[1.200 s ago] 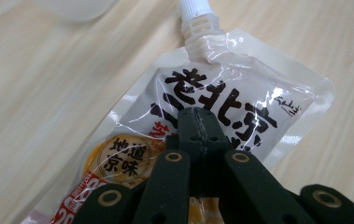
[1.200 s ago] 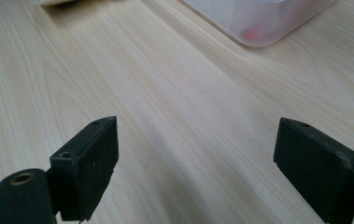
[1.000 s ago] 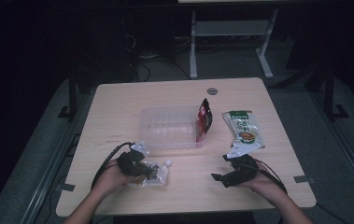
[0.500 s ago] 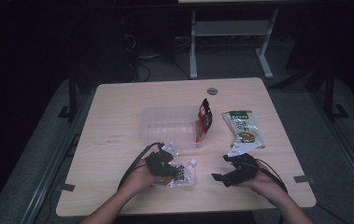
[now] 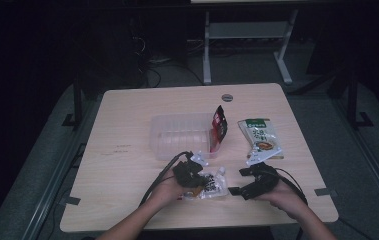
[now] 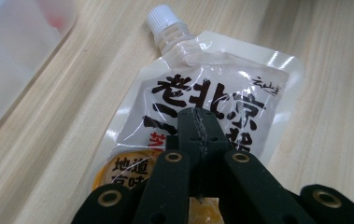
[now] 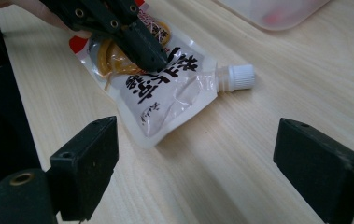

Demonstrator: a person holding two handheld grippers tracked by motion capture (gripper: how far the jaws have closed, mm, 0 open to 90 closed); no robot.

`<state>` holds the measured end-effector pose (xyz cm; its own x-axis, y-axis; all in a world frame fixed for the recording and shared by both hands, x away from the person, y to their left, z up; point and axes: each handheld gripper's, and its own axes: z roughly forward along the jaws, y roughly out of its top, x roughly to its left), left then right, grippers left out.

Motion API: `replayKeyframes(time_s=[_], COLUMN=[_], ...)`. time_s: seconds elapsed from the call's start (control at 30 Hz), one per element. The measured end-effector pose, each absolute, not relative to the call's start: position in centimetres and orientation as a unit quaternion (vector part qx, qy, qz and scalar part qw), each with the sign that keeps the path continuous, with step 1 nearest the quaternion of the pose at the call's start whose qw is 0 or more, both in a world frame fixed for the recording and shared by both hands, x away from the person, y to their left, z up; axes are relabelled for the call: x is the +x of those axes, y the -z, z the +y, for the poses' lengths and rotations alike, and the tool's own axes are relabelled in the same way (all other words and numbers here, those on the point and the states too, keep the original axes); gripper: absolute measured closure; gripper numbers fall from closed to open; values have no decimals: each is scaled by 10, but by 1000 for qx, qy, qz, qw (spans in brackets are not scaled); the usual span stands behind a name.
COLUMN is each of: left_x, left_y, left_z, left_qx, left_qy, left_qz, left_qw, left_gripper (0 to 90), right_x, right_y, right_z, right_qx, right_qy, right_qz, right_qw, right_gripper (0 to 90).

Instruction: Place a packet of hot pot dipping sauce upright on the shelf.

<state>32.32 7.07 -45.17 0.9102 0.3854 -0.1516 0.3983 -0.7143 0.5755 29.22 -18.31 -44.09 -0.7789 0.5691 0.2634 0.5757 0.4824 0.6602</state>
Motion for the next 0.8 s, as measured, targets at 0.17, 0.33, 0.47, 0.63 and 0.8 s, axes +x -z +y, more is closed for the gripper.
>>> replayKeyframes(time_s=[0.17, 0.33, 0.47, 0.63, 0.8], left_x=[323, 321, 322, 324, 323], left_y=[441, 440, 445, 448, 449], left_z=[83, 93, 94, 91, 86], left_qx=[923, 926, 931, 935, 940], left_qy=[6, 8, 9, 7, -1], left_qz=[211, 210, 207, 209, 207], left_qw=[322, 313, 300, 288, 271], left_gripper=[900, 900, 900, 900, 900], right_x=[292, 293, 294, 295, 298], right_y=[444, 447, 452, 455, 460], right_z=[-180, -176, -170, -165, -161], right_qx=[-334, -335, -339, -340, -343], right_qy=[381, 376, 370, 366, 366], right_qz=[-862, -864, -864, -865, -863], right_qw=[14, 23, 35, 45, 59], right_gripper=[140, 141, 144, 147, 159])
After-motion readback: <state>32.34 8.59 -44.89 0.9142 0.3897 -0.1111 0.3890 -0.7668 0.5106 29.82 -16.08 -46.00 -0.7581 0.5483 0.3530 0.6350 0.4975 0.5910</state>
